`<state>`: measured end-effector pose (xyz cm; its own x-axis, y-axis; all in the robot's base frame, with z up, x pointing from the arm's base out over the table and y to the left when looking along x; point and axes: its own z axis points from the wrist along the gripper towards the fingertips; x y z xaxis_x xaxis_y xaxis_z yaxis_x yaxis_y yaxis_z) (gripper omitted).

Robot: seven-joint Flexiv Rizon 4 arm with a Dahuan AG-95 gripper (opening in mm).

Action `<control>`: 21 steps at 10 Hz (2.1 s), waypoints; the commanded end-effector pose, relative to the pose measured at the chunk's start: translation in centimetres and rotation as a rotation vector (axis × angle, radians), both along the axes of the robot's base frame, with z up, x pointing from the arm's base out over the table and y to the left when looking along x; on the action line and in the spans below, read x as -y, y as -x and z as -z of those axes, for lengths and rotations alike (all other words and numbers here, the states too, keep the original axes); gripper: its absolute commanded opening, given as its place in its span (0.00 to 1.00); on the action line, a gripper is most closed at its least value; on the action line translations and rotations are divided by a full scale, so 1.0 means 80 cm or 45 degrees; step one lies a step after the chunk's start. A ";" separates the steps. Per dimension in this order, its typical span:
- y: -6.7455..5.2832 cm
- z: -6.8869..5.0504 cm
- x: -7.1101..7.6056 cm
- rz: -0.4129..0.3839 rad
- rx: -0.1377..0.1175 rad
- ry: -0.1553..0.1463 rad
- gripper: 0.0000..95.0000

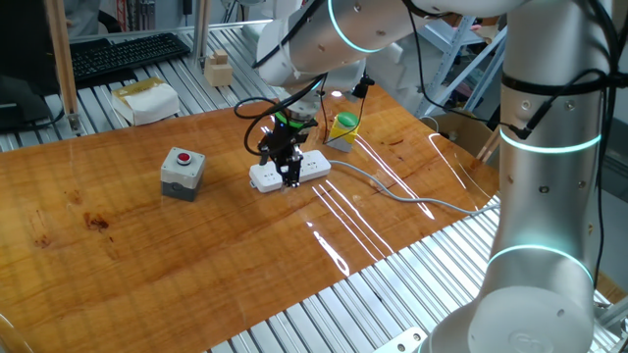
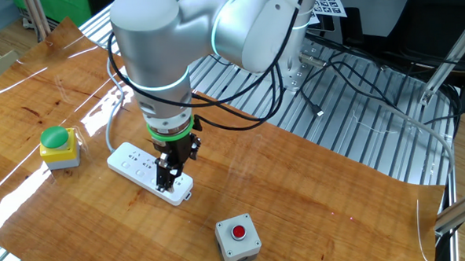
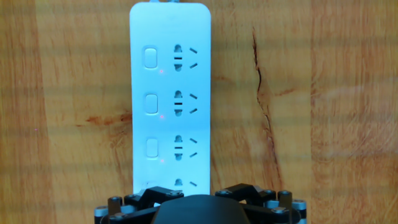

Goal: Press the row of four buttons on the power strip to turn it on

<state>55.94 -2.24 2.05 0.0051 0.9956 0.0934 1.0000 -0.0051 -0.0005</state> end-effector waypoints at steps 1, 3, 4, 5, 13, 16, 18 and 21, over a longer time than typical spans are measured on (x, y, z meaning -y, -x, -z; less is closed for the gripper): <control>0.003 -0.001 0.000 -0.007 0.000 0.002 1.00; 0.004 0.000 0.000 -0.007 0.000 0.004 1.00; 0.004 0.000 0.000 -0.007 0.000 0.004 1.00; 0.004 0.000 0.000 -0.006 0.000 0.004 1.00; 0.003 0.000 0.001 -0.005 0.011 0.011 1.00; 0.003 0.003 0.006 -0.015 0.015 0.004 1.00; 0.004 0.020 0.006 -0.008 0.036 -0.017 1.00; 0.013 0.033 0.002 -0.011 0.079 -0.034 0.80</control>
